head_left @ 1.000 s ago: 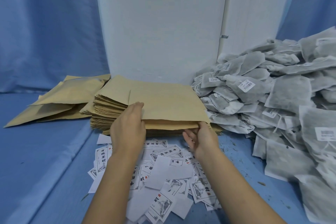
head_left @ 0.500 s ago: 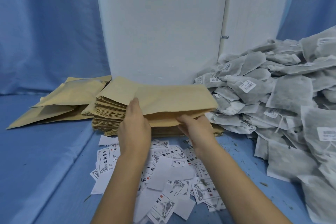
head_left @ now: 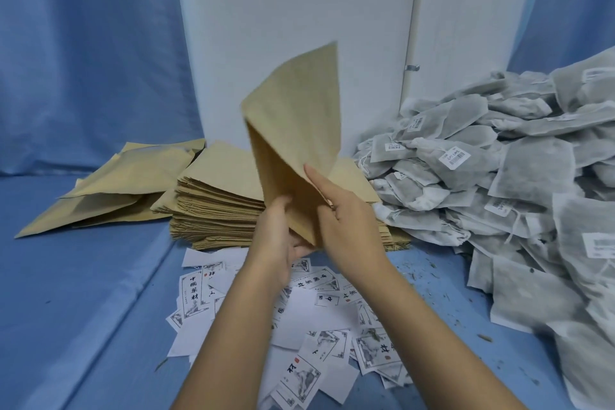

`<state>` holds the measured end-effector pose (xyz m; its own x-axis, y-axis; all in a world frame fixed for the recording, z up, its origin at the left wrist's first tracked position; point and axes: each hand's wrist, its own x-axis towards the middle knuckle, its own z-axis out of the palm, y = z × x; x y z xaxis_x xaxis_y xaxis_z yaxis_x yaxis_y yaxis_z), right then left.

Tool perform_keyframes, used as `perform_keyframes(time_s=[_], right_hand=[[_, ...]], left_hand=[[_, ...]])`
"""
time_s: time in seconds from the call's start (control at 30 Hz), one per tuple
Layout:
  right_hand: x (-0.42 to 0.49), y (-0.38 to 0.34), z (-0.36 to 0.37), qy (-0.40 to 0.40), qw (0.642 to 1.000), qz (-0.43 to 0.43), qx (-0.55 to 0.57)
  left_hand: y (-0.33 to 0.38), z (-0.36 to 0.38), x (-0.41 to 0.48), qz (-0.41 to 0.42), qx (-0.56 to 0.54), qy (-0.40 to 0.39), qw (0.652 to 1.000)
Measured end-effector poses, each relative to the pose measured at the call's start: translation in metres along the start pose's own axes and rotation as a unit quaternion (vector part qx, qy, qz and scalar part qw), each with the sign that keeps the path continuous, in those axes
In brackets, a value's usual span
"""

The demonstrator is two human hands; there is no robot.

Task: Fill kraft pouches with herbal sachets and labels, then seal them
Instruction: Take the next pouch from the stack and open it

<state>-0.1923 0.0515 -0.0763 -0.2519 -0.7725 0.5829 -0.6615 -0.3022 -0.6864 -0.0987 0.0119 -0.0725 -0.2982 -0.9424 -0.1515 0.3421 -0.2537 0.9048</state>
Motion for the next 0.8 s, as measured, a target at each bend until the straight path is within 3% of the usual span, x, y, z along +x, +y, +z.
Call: perform_keyframes(time_s=[0.1,0.23,0.5,0.67,0.8], right_hand=[[0.0,0.002,-0.001,-0.004,0.994,-0.027,-0.102],[-0.001,0.016,-0.005,-0.006,0.981,-0.033,-0.193],[-0.009,0.019,0.002,0.159,0.985,-0.052,0.029],[-0.008,0.019,-0.002,0.171,0.984,-0.019,-0.042],[0.0,0.021,-0.014,0.178,0.98,0.065,-0.057]], left_hand=[[-0.001,0.004,-0.001,0.009,-0.044,-0.021,0.999],[-0.001,-0.003,0.002,0.056,-0.041,0.082,0.994],[-0.011,-0.006,0.01,0.069,0.046,0.114,0.99],[-0.013,-0.008,0.01,0.09,0.021,0.103,0.99],[-0.011,-0.022,0.015,0.219,0.051,0.12,0.967]])
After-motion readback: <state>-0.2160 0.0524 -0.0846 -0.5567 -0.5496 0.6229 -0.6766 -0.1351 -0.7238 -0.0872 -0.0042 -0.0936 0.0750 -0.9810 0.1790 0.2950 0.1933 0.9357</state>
